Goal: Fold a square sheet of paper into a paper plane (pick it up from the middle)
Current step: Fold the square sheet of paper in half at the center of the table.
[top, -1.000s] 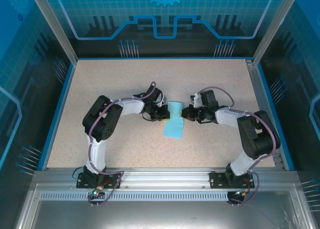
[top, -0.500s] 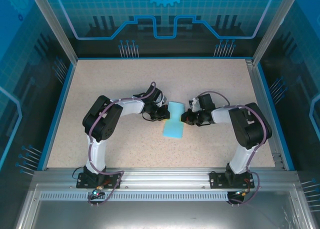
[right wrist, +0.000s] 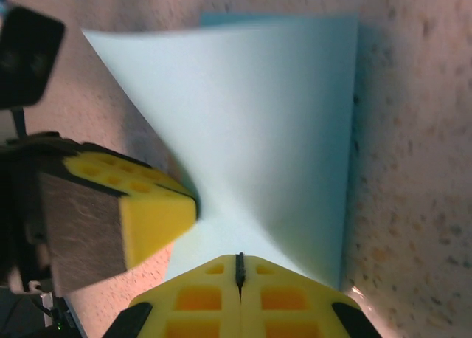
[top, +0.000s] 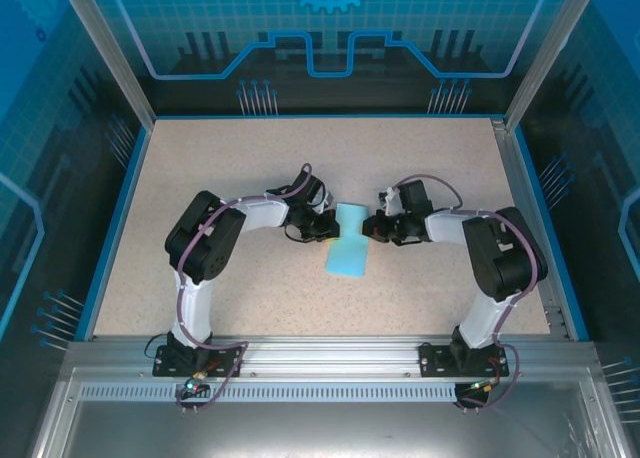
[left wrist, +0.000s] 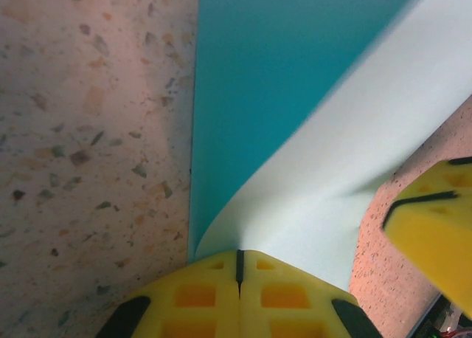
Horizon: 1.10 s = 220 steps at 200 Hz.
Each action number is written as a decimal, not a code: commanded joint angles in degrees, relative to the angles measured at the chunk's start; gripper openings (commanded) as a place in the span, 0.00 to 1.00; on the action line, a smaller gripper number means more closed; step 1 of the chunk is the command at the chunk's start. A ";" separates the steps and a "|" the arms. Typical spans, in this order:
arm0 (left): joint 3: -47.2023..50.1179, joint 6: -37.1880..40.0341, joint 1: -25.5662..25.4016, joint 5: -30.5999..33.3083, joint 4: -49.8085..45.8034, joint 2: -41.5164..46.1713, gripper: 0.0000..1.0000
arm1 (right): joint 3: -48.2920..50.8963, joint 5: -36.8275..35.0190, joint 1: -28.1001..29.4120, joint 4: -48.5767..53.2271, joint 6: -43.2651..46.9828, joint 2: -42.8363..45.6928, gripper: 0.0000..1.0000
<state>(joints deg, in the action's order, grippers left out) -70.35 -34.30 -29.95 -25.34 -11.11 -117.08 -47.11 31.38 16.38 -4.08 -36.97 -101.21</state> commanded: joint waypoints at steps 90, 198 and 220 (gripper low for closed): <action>2.57 1.51 -0.31 3.99 -5.63 -3.77 0.00 | -2.92 -0.91 -1.66 5.78 4.09 -4.69 0.00; 2.49 1.52 -0.36 3.76 -5.59 -3.75 0.00 | -9.71 -1.04 -3.00 8.57 5.04 -8.75 0.00; 2.63 1.60 -0.32 3.81 -5.59 -3.67 0.00 | -9.27 -2.99 -3.01 9.25 5.04 -10.28 0.00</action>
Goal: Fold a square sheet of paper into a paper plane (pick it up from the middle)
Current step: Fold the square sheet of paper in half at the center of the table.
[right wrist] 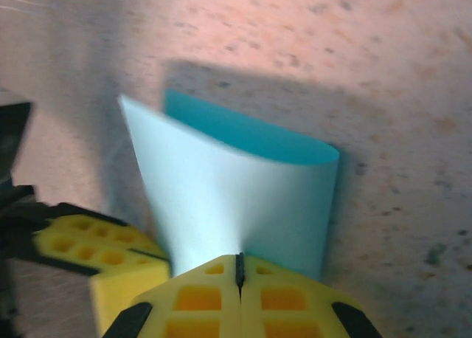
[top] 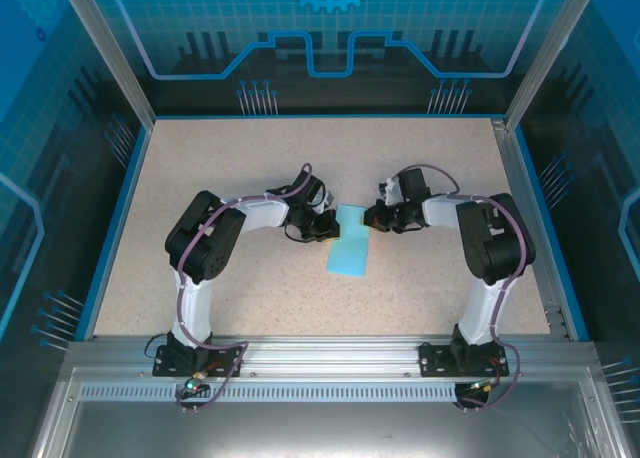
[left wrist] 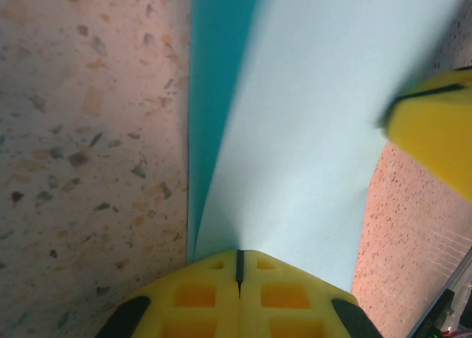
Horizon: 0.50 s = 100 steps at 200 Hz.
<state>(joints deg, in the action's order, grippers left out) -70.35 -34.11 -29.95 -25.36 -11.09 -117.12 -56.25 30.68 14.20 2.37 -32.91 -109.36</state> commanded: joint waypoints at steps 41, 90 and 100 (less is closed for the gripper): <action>2.87 1.22 -0.28 4.10 -5.28 -3.77 0.00 | -2.96 -1.23 -0.57 7.27 1.83 -0.07 0.00; 3.40 1.94 -0.32 4.73 -5.53 -3.89 0.00 | -7.84 1.84 -2.06 10.19 3.11 1.46 0.00; 3.29 2.02 -0.29 4.55 -5.69 -4.08 0.00 | -8.34 1.93 -2.07 10.05 3.03 0.72 0.00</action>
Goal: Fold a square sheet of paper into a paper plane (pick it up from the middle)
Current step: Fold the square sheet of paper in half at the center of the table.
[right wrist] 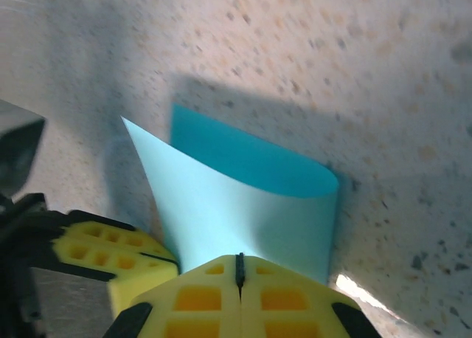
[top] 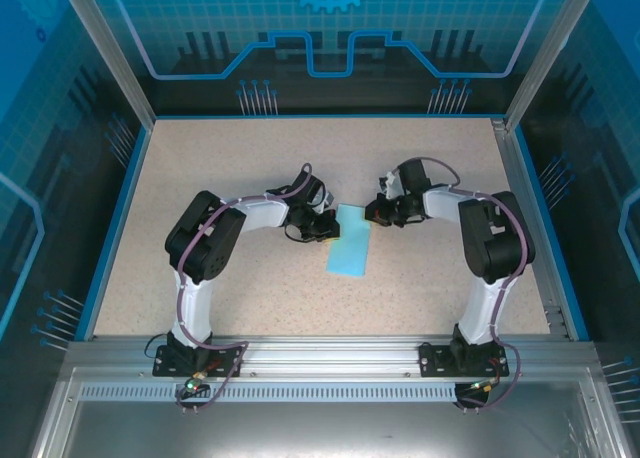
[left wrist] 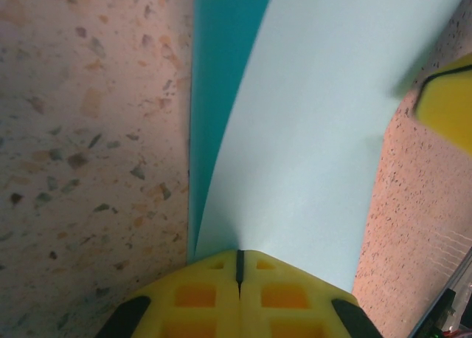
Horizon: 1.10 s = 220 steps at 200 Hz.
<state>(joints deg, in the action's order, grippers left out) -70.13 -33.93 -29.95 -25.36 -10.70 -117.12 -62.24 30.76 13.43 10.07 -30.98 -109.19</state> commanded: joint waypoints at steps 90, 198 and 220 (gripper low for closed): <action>1.82 2.33 -0.31 4.62 -7.21 -4.70 0.00 | -1.55 -2.42 -1.30 1.34 0.25 -6.53 0.00; 1.92 2.29 -0.29 4.58 -7.30 -4.61 0.00 | -7.22 3.34 -3.25 1.93 -2.06 -6.34 0.00; 1.84 2.36 -0.28 4.54 -7.39 -4.53 0.00 | -6.55 2.61 -3.04 1.71 -2.24 -7.74 0.00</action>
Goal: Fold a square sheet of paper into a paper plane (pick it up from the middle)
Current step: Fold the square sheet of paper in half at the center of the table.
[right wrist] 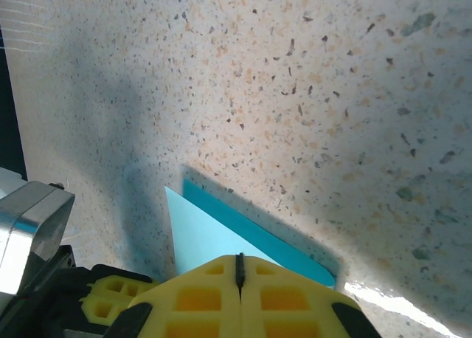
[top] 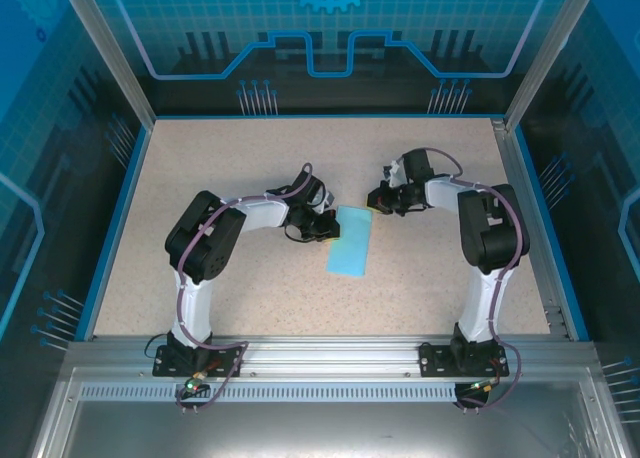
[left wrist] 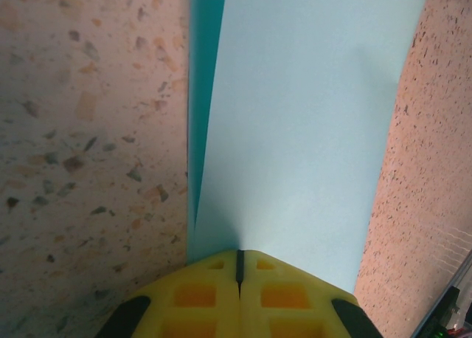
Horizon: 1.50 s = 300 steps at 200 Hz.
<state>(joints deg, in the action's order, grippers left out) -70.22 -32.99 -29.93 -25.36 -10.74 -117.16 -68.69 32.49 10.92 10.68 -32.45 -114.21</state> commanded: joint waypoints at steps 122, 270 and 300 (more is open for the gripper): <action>2.40 1.58 -0.31 4.68 -7.18 -4.42 0.00 | -4.04 -0.98 -0.42 8.86 -2.26 1.20 0.02; 2.25 1.66 -0.32 4.37 -7.25 -4.45 0.00 | -1.08 -4.23 0.26 6.88 -5.36 -2.13 0.02; 2.19 1.78 -0.33 4.37 -7.36 -4.34 0.00 | 2.21 -0.90 0.45 3.33 -5.38 4.70 0.04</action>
<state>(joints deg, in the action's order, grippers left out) -70.22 -32.82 -29.95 -25.39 -10.74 -117.19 -69.28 29.21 10.83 15.53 -37.95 -115.70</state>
